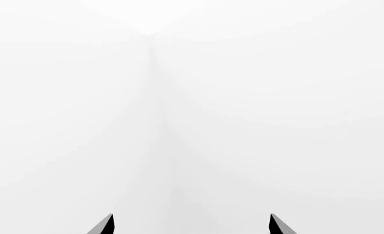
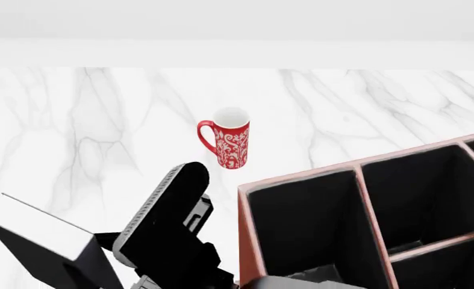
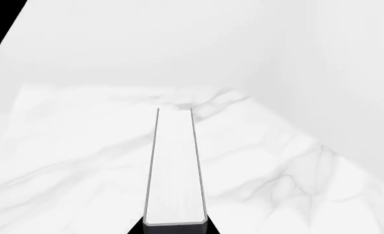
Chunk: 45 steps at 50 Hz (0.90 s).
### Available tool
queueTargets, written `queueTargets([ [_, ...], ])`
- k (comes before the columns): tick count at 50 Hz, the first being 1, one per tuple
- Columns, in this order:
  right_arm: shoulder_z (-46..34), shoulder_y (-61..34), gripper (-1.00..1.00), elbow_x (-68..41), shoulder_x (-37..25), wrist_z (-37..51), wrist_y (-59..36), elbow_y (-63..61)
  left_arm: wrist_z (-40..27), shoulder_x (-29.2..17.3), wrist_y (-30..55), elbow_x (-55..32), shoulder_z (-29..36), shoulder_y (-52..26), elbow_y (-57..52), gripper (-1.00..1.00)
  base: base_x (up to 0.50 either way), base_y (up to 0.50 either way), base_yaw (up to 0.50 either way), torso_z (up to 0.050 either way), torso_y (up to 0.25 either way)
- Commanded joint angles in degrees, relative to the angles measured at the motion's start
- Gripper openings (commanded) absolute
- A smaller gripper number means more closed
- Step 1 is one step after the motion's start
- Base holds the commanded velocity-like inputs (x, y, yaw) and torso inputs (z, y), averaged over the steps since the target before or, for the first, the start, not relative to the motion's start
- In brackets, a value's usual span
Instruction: Pick up the book and place it in the left compartment of the caddy.
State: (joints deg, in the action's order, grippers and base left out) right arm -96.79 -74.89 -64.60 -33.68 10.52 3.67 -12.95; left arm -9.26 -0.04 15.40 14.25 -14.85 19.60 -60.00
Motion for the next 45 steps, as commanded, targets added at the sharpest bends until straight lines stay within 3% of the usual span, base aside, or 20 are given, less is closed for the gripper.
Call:
queueTargets([
  [1, 4.40, -1.67, -1.00, -0.55, -2.23, 1.54, 0.75, -2.13, -0.07, 0.00, -0.11, 0.00, 0.10, 0.08, 0.00, 1.00, 0.00, 0.00, 0.00, 0.000, 0.000],
  [30, 10.54, -8.11, -1.00, -3.52, -9.00, 18.02, -1.89, -13.46, -0.09, 0.00, -0.60, -0.21, -0.24, 0.29, 0.00, 1.00, 0.00, 0.00, 0.00, 0.000, 0.001],
  [45, 14.29, -13.07, -1.00, -6.42, -16.52, 25.89, -3.06, -25.88, 0.00, 0.00, -0.19, -0.26, -0.06, 0.06, 0.00, 1.00, 0.00, 0.00, 0.00, 0.000, 0.001],
])
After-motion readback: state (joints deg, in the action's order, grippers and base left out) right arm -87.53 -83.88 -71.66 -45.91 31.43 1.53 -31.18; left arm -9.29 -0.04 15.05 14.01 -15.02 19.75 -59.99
